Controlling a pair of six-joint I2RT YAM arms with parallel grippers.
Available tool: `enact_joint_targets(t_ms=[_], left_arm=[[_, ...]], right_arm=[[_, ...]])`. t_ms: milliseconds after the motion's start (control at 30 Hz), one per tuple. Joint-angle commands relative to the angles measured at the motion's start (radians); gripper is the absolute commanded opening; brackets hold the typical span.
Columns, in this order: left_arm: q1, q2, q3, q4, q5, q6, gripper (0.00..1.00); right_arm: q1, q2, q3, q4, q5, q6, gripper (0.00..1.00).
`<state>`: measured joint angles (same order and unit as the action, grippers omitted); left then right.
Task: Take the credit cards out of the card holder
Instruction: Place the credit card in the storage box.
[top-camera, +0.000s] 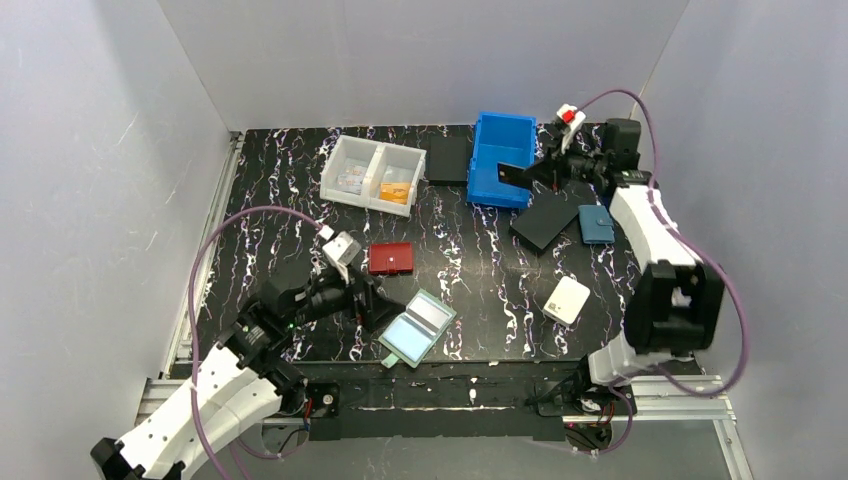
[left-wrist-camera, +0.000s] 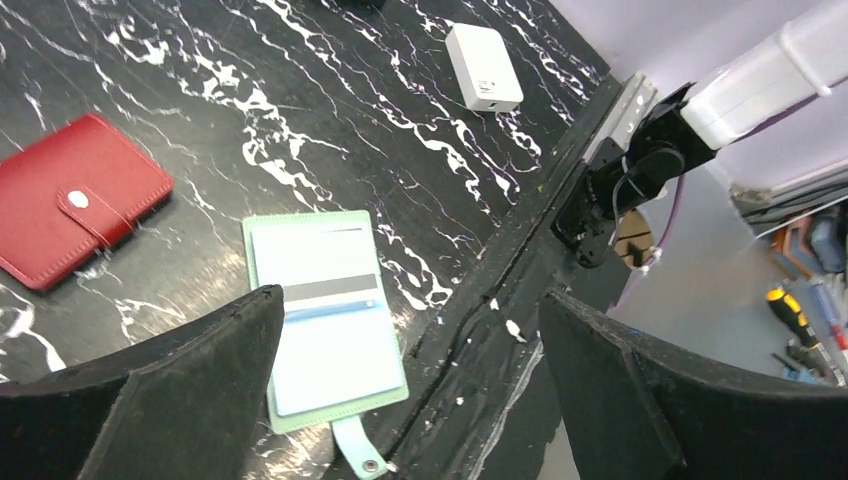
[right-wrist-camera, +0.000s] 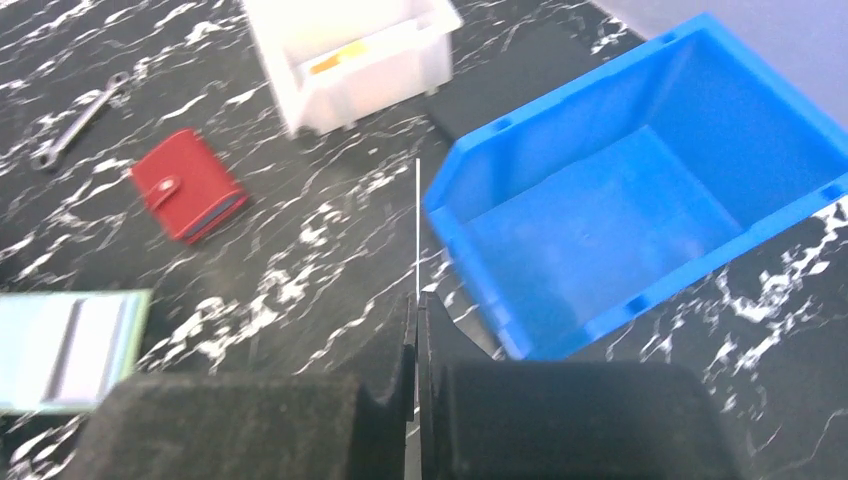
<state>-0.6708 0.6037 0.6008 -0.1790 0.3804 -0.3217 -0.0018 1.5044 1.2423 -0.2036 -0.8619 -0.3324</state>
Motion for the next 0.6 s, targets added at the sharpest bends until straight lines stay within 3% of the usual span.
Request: enact_joint_targets(t_ms=[0, 267, 567], left_arm=[[0.004, -0.124, -0.104, 0.038, -0.042, -0.164, 0.98], [0.005, -0.363, -0.161, -0.045, -0.098, -0.245, 0.98], [0.004, -0.420, -0.182, -0.076, -0.113, -0.279, 0.98]], right_arm=[[0.013, 0.208, 0.156, 0.216, 0.034, 0.048, 0.01], [0.059, 0.412, 0.297, 0.247, 0.127, 0.038, 0.01], [0.118, 0.585, 0.412, 0.087, 0.116, -0.090, 0.01]])
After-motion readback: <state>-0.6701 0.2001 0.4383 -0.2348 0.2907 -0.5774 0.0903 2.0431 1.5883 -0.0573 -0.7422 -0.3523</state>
